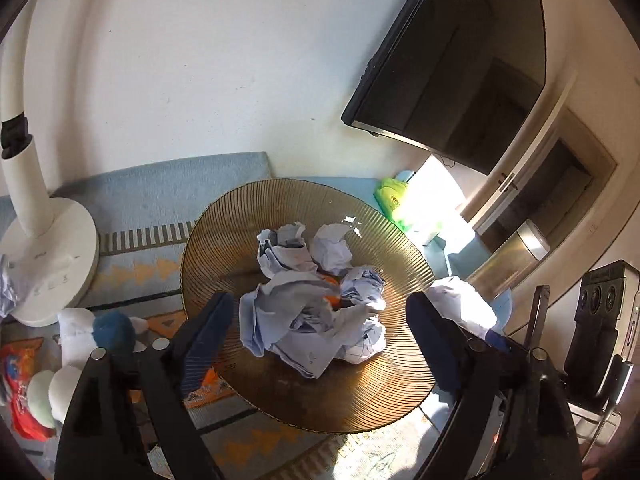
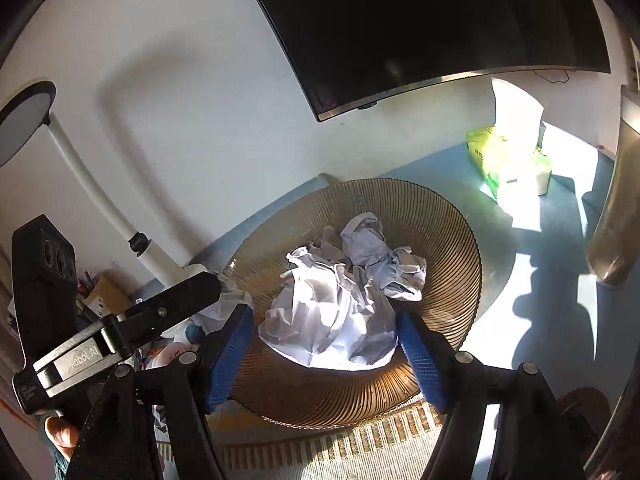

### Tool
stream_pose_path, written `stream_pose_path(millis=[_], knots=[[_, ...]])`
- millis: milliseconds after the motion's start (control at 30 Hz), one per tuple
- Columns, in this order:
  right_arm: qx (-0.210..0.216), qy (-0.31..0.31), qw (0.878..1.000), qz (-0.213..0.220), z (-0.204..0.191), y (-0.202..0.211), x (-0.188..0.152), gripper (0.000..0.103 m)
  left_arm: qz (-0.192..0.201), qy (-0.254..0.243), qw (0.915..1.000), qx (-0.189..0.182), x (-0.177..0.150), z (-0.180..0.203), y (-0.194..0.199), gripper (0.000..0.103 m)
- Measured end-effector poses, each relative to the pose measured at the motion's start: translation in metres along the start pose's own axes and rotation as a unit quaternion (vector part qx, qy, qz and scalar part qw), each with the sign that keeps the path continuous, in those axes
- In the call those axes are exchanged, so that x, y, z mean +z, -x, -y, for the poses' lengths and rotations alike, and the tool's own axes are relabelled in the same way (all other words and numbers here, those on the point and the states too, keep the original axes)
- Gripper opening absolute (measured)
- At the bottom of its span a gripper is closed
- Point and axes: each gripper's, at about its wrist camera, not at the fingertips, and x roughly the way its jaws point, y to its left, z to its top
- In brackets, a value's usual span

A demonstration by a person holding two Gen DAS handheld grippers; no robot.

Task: Organize objects
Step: 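Open both tools over the bowl to release the papers, then withdraw both tools from the bowl toward the remaining pile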

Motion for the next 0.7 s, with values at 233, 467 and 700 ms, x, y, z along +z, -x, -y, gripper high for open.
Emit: stream_pose_path(millis=[233, 467, 700], knots=[[0.014, 0.02, 0.999, 0.022, -0.006, 0.032, -0.016, 0.072, 0.085, 0.004, 0.9961, 0.022, -0.019, -0.027, 0.096, 0.09], [0.077, 0.096, 0.992, 0.015, -0.086, 0.053, -0.052, 0.072, 0.177, 0.015, 0.9715, 0.157, -0.072, -0.061, 0.219, 0.09], [0.115, 0.131, 0.985, -0.007, -0.13, 0.013, -0.114, 0.087, 0.18, 0.036, 0.9478, 0.261, -0.136, -0.106, 0.252, 0.102]])
